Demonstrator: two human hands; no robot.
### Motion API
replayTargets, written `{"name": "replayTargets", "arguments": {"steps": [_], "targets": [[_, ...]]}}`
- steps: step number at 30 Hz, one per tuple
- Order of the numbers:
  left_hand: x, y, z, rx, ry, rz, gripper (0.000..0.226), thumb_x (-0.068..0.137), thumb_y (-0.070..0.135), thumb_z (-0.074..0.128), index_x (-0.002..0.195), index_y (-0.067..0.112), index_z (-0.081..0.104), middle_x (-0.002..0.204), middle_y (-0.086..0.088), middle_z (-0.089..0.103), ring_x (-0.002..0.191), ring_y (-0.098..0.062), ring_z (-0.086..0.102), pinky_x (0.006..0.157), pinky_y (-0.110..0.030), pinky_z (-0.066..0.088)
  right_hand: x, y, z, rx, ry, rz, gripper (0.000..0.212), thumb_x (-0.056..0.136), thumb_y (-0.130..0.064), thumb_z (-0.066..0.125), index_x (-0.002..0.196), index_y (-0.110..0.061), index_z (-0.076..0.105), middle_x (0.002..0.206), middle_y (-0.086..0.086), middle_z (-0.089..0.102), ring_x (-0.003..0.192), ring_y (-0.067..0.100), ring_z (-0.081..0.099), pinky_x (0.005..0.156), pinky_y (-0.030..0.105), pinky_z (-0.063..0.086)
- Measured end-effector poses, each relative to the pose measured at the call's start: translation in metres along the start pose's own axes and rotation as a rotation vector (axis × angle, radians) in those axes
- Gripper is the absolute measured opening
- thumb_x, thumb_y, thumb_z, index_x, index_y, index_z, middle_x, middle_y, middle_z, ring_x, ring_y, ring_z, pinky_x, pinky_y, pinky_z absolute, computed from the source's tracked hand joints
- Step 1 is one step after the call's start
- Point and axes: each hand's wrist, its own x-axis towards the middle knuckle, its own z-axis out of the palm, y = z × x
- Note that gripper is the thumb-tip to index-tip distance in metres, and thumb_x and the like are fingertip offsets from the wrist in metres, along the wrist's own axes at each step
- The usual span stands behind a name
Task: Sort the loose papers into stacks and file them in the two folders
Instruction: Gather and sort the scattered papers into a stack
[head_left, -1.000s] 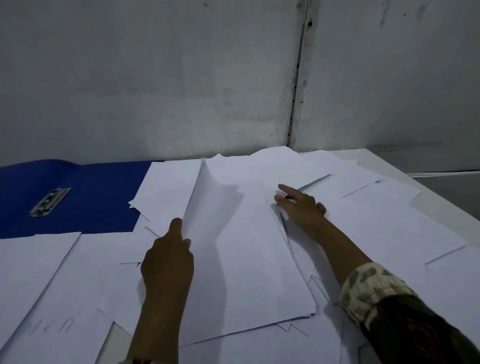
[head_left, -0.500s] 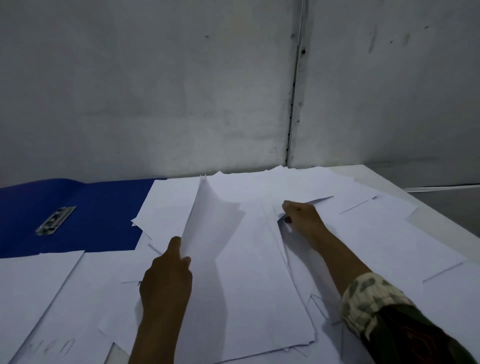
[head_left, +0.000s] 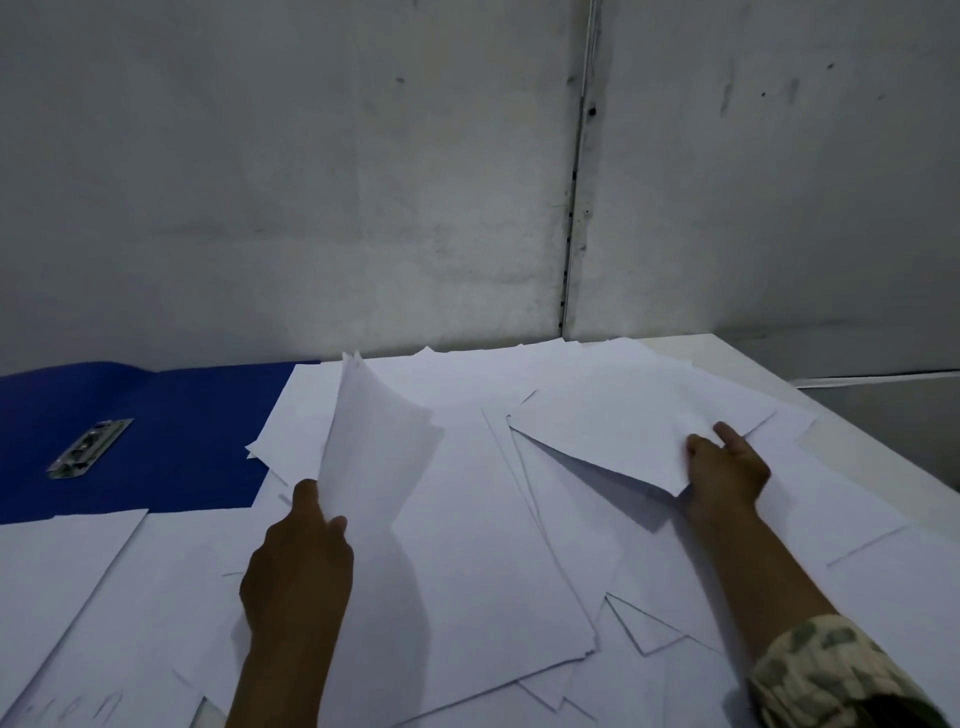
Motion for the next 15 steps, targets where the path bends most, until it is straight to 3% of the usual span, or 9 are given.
{"name": "replayTargets", "arguments": {"steps": [3,7,11,15], "targets": [[0.000,-0.001,0.003,-0.069,-0.017,-0.032,0.040,0.095,0.017,0.045,0.132,0.009,0.032,0.111,-0.021,0.060,0.094,-0.037,0.059,0.070,-0.034,0.040,0.000,-0.004,-0.014,0.082,-0.043,0.052,0.047,0.085,-0.002,0.059,0.129,-0.015,0.054,0.129,0.009,0.057,0.096,0.023,0.058,0.084,0.031,0.048],[0.001,-0.003,0.002,-0.159,-0.033,-0.081,0.048,0.093,0.012,0.050,0.136,0.006,0.030,0.117,-0.024,0.058,0.102,-0.040,0.056,0.080,-0.040,0.044,-0.011,-0.011,-0.026,0.103,-0.076,0.081,0.046,0.086,-0.002,0.057,0.130,-0.014,0.054,0.127,0.012,0.058,0.092,0.022,0.057,0.082,0.030,0.047],[-0.002,0.002,0.003,-0.268,-0.082,-0.076,0.046,0.091,0.010,0.051,0.134,0.006,0.034,0.120,-0.023,0.057,0.104,-0.040,0.056,0.086,-0.040,0.043,-0.027,-0.013,-0.029,-0.064,-0.321,0.082,0.044,0.090,-0.002,0.054,0.133,-0.012,0.051,0.129,0.014,0.055,0.080,0.021,0.056,0.070,0.030,0.047],[-0.003,0.007,0.006,-0.343,-0.109,-0.082,0.057,0.091,0.009,0.051,0.142,0.009,0.025,0.126,-0.023,0.054,0.111,-0.039,0.053,0.092,-0.041,0.042,-0.032,-0.007,-0.026,-0.258,-0.473,0.057,0.058,0.086,-0.003,0.061,0.138,-0.019,0.041,0.135,0.013,0.051,0.100,0.027,0.056,0.085,0.035,0.049]]}}
